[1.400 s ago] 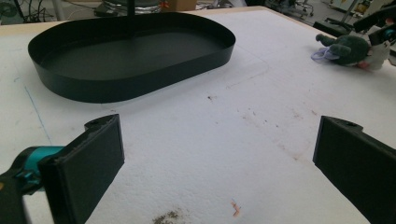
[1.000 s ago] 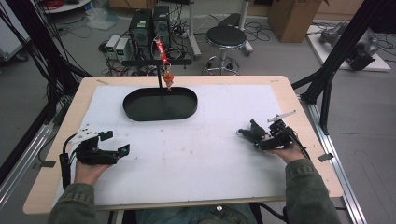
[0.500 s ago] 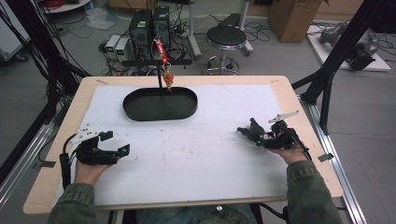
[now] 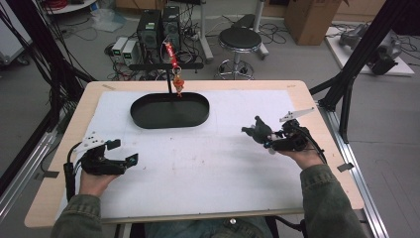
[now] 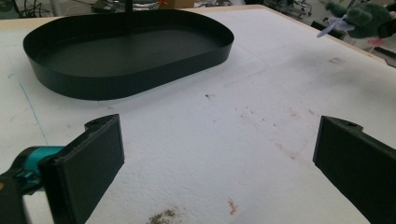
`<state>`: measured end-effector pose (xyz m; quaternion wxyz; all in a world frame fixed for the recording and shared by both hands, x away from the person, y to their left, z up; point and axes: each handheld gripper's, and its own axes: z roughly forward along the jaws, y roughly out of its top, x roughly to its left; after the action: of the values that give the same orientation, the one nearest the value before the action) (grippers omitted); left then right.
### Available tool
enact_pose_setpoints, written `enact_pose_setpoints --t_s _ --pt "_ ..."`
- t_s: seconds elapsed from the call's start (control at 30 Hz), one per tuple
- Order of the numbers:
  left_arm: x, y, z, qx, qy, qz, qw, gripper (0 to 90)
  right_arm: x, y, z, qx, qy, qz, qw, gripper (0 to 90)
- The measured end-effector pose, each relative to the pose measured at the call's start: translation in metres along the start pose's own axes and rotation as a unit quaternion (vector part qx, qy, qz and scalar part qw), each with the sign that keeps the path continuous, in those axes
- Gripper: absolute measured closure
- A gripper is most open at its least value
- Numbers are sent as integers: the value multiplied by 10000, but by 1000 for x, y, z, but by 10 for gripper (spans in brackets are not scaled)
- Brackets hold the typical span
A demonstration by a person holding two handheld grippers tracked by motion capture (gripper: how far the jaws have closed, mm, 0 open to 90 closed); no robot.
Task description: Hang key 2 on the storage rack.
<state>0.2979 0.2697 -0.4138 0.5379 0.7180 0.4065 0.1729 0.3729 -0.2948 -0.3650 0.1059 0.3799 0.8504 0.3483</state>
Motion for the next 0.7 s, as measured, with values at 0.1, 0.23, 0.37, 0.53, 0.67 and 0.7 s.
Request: enact_pose_setpoints --t_s 0.1,0.23,0.37,0.53,0.67,0.7 --pt "0 0 0 -17 0 -8 10000 23 6 12 0 -2 67 9 10000 477" --pt "0 0 0 -29 -8 -5 10000 23 13 27 2 -33 103 -82 9999 477" --pt "0 0 0 -44 -19 -12 10000 23 17 40 3 -50 114 -152 9998 477" --pt "1 1 0 -53 -17 -10 10000 23 23 55 4 -80 126 -173 9997 477" --pt "1 1 0 -55 -6 1 10000 23 27 67 6 -60 162 -235 9996 477" --pt "1 1 0 -50 -2 -3 10000 24 27 70 6 -59 186 -261 9995 478"
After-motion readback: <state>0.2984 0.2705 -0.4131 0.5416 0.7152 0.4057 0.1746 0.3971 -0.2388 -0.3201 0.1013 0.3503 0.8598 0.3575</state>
